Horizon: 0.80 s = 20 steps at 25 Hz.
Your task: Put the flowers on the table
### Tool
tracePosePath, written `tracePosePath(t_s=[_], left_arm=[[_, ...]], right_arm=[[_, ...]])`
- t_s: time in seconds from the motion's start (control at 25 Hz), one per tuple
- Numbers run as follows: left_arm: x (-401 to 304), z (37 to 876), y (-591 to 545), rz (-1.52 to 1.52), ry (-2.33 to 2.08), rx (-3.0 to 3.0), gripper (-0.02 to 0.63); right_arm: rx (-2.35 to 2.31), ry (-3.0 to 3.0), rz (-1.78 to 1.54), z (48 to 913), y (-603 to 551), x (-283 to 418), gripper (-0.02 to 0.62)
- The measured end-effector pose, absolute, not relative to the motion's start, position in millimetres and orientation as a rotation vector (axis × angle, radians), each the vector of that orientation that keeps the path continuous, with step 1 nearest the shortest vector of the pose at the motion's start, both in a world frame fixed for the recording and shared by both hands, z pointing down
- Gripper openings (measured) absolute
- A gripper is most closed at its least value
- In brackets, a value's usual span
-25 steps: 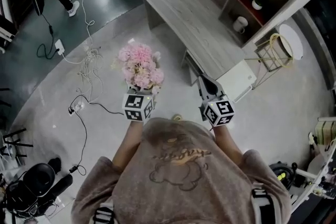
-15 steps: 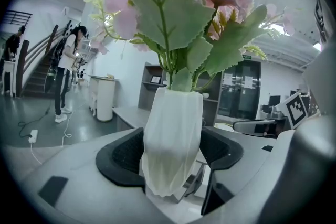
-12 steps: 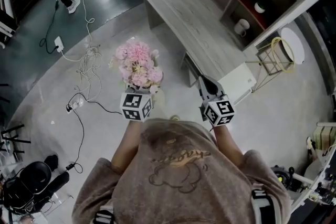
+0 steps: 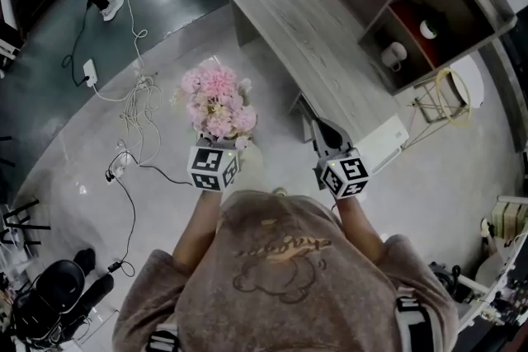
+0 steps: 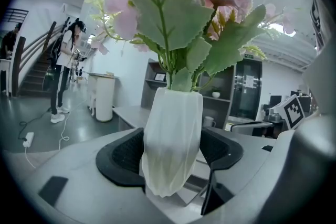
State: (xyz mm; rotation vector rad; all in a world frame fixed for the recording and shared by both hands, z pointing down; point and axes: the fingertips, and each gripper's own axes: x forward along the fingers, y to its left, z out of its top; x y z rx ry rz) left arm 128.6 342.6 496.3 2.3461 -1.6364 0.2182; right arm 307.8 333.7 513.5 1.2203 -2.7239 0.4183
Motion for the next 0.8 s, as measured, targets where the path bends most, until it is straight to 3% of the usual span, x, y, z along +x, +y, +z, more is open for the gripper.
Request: tracePosePath(t_s=[0.8], left_arm=[[0.0, 469.3, 124.2, 0.221, -1.538, 2.443, 0.344]], right_arm=[[1.336, -2.68, 0.379, 479.1, 129.7, 185.7, -0.002]])
